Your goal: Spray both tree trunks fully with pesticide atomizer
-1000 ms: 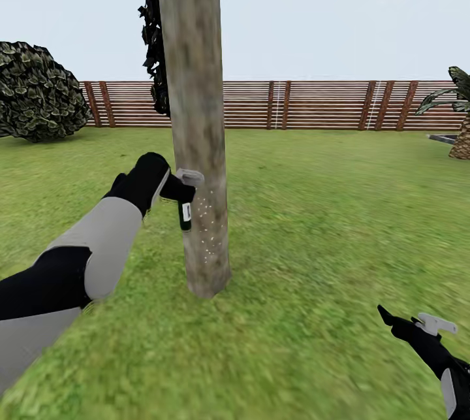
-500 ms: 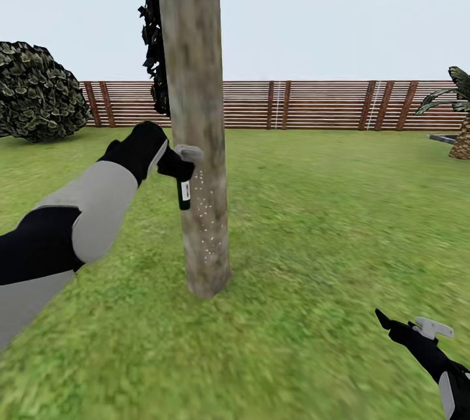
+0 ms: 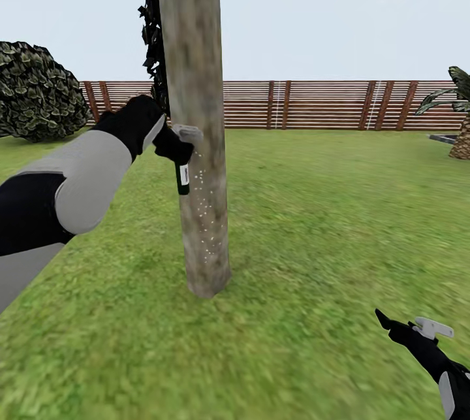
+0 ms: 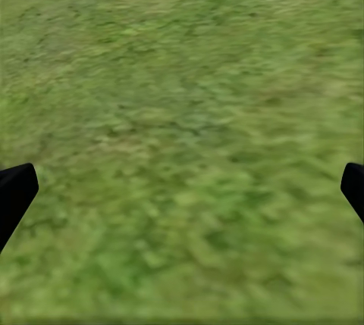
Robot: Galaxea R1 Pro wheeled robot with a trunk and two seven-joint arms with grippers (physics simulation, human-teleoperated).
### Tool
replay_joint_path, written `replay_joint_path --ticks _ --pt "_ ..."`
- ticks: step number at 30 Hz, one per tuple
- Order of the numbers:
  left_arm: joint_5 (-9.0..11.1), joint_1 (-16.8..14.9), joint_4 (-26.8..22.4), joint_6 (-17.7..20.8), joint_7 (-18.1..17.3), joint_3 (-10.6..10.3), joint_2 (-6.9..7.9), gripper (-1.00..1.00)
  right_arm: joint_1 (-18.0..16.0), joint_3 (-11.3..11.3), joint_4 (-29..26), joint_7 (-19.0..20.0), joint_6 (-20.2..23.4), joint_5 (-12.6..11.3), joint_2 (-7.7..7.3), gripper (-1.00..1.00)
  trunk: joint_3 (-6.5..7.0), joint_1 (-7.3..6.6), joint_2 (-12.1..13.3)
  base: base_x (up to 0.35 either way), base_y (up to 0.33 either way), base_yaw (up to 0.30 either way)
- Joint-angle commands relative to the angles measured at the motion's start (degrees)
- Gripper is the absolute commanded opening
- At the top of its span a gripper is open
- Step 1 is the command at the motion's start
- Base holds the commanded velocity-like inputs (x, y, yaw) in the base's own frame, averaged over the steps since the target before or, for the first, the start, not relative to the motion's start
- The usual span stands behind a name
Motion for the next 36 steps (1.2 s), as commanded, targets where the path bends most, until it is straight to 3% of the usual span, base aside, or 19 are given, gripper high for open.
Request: replay_joint_path --ticks 1,7,12,16,19,22,34,36 --pt "0.0 0.0 1.4 0.0 0.0 0.0 0.0 -1.0 0.0 0.0 0.0 0.0 0.0 0.0 0.0 1.0 0.0 0.0 0.0 0.0 0.0 0.0" --pt "0.0 0.1 8.7 -0.3 0.0 -0.1 0.0 -1.0 0.0 0.0 0.0 0.0 0.0 0.0 0.0 1.0 0.0 0.0 0.0 0.0 0.0 0.0" --pt "0.0 1.0 9.5 -0.5 0.0 -0.1 0.0 -1.0 0.0 0.0 0.0 0.0 0.0 0.0 0.0 1.0 0.0 0.0 0.0 0.0 0.0 0.0" --pt "0.0 4.1 9.5 -0.7 0.2 -0.1 0.04 -1.0 0.0 0.0 0.0 0.0 0.0 0.0 0.0 1.0 0.0 0.0 0.0 0.0 0.0 0.0" --pt "-0.2 9.0 9.5 -1.1 0.4 -0.1 0.16 -1.0 0.0 0.0 0.0 0.0 0.0 0.0 0.0 1.0 0.0 0.0 0.0 0.0 0.0 0.0" --pt "-0.3 11.9 9.5 -1.5 0.4 -0.1 0.37 -1.0 0.0 0.0 0.0 0.0 0.0 0.0 0.0 1.0 0.0 0.0 0.0 0.0 0.0 0.0" --pt "-0.3 22.5 9.3 -11.8 1.0 -0.1 2.53 -1.0 0.0 0.0 0.0 0.0 0.0 0.0 0.0 1.0 0.0 0.0 0.0 0.0 0.0 0.0" --pt "-0.3 24.6 9.3 -13.9 2.3 -0.1 2.66 -1.0 0.0 0.0 0.0 0.0 0.0 1.2 0.0 1.0 0.0 0.0 0.0 0.0 0.0 0.0"
